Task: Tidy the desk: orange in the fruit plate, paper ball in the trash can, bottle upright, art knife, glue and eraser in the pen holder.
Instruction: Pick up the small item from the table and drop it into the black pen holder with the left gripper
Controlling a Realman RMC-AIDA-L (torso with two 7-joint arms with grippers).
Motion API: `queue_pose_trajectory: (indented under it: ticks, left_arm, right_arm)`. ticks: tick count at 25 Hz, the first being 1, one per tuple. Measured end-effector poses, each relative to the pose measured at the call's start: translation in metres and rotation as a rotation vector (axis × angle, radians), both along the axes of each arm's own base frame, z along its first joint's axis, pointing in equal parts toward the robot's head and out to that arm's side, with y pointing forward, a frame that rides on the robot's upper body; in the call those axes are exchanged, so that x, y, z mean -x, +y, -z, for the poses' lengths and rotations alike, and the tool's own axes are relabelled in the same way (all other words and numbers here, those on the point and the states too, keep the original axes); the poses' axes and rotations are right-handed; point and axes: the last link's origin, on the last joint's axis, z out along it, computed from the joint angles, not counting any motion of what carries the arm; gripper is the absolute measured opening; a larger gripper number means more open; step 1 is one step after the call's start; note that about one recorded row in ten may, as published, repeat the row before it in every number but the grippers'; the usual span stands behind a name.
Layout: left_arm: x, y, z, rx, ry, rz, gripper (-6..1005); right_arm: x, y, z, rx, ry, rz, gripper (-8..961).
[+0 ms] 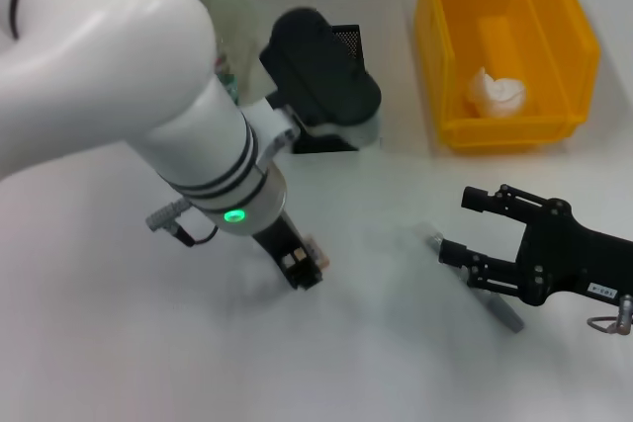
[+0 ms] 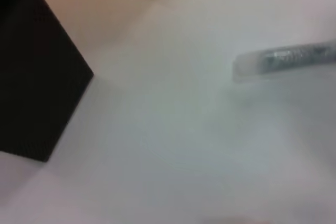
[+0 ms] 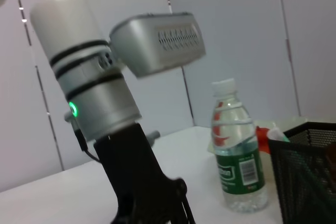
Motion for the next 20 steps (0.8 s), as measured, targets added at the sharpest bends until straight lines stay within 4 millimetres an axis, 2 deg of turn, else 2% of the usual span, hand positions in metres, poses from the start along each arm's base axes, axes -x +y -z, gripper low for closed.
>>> queue_pose_trajectory:
  ticks: [7, 9, 11, 15, 20]
  left_arm:
    - [-0.014, 0.011, -0.020, -0.046, -0.076, 0.023, 407]
    - [-0.023, 0.022, -0.034, -0.087, -0.126, 0.036, 407]
    - [-0.027, 0.028, -0.039, -0.104, -0.147, 0.045, 407]
    - [-0.040, 0.040, -0.045, -0.140, -0.179, 0.086, 407]
    - [-0.045, 0.046, -0.047, -0.165, -0.198, 0.102, 407]
  right_arm:
    - [-0.004, 0.001, 0.000, -0.019, -0.002, 0.033, 764]
    - [-0.005, 0.002, 0.001, -0.021, -0.004, 0.039, 764]
    - [-0.004, 0.002, 0.001, -0.020, -0.004, 0.038, 764]
    - [-0.003, 0.004, 0.002, -0.020, -0.004, 0.034, 764]
    - [-0.002, 0.005, 0.002, -0.019, -0.002, 0.030, 765]
